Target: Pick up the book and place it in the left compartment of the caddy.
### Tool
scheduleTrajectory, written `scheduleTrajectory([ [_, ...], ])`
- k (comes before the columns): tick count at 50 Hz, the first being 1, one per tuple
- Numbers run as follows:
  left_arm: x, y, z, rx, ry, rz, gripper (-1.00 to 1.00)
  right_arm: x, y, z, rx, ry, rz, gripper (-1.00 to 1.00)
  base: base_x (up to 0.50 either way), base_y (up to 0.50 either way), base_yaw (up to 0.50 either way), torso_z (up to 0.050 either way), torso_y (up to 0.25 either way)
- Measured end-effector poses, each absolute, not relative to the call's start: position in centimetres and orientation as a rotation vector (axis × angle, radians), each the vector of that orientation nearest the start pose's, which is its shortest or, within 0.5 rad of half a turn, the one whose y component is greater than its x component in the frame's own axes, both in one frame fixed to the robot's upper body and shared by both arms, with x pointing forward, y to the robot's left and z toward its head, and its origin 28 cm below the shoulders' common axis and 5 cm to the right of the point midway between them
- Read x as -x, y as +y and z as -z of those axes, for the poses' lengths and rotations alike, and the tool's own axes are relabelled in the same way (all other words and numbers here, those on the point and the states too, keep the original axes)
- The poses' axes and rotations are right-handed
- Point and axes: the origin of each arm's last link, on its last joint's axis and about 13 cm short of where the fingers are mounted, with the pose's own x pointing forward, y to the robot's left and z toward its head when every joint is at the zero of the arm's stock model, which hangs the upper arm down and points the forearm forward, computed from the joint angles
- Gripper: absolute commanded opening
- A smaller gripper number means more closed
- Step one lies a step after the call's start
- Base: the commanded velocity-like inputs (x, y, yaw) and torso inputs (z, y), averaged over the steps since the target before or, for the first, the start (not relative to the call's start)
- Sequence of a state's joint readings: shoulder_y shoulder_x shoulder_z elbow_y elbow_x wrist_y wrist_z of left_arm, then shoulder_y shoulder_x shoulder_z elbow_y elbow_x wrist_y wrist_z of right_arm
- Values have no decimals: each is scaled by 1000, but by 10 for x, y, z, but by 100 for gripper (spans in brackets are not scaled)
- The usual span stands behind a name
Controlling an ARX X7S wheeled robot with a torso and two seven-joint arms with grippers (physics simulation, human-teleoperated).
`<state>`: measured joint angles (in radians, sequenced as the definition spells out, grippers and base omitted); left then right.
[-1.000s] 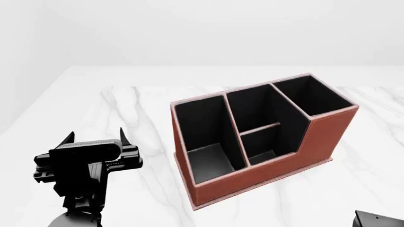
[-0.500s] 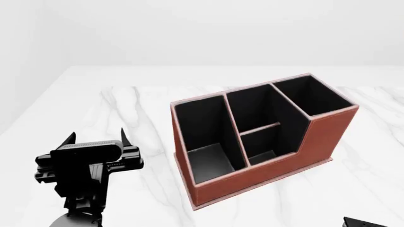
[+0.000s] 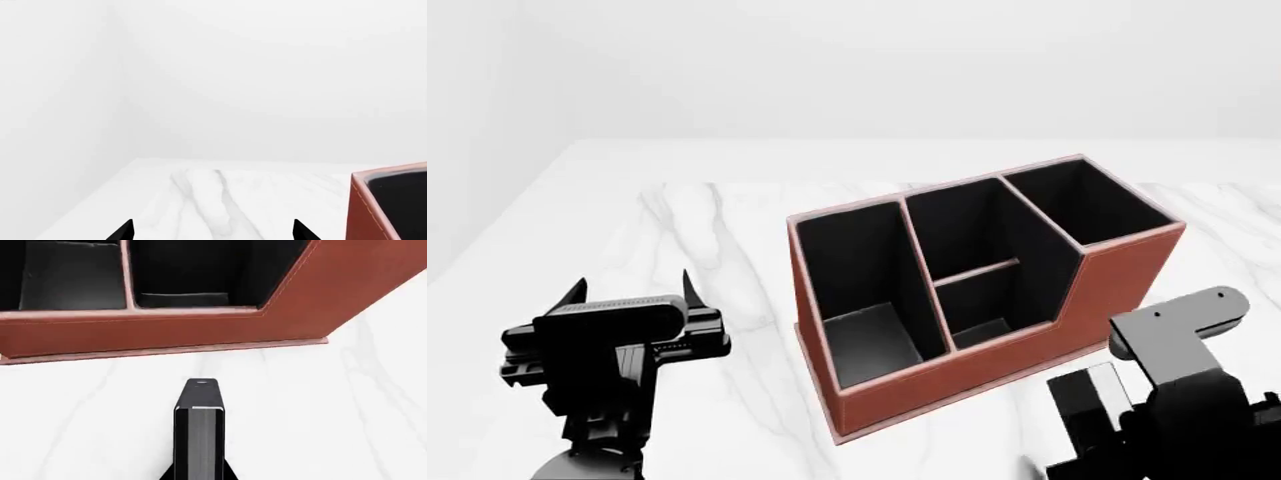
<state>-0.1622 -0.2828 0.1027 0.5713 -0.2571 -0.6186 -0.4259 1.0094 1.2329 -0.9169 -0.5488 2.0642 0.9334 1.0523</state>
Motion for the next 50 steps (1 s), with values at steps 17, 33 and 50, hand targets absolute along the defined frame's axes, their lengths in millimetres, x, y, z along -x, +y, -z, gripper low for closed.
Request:
scheduleTrajectory([
  [17, -221, 226, -123, -77, -84, -201, 100, -190, -150, -279, 310, 693, -345, -100, 0, 0, 0, 0, 1],
  [33, -223, 227, -122, -83, -80, -205, 100, -240, -109, -339, 357, 664, -435, -100, 0, 0, 0, 0, 1],
  [50, -224, 227, -121, -81, -77, -204, 100, -306, -58, -370, 363, 740, -441, -100, 0, 0, 0, 0, 1],
])
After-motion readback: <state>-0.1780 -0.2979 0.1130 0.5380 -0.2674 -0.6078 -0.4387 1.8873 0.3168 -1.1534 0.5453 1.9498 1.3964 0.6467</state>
